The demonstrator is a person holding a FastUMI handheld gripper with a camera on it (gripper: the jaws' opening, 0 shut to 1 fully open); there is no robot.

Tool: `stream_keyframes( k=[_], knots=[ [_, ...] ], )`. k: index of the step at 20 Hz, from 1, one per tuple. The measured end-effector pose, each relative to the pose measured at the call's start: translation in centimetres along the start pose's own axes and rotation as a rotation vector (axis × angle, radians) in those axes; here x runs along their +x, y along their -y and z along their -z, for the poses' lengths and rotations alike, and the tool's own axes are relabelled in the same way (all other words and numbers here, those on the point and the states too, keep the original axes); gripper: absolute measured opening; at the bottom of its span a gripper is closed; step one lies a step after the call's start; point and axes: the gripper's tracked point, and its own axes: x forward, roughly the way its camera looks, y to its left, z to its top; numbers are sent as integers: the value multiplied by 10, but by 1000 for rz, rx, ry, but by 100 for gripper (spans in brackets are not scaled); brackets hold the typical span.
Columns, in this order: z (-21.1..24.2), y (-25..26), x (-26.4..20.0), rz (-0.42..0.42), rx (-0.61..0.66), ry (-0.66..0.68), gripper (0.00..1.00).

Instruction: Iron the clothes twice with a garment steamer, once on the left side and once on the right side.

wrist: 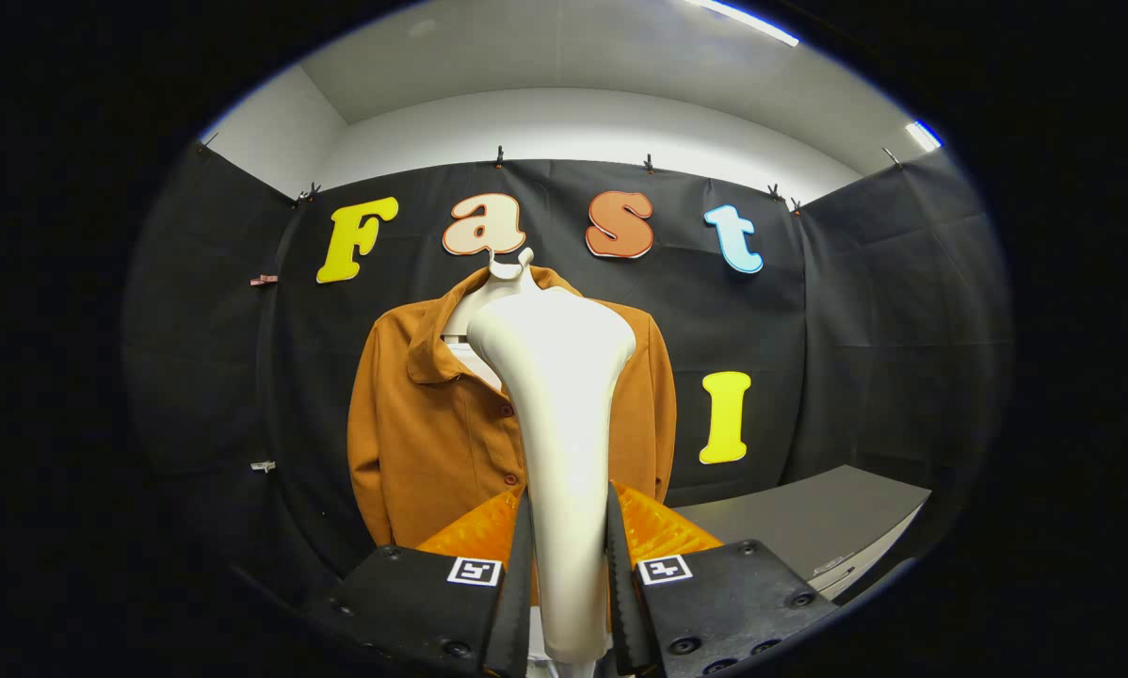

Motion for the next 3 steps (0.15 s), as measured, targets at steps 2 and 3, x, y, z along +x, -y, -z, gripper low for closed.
stream_keyframes(
  k=[2,3],
  knots=[
    [0,0,0,0,-3,2,38],
    [0,0,0,1,-4,1,38]
  ],
)
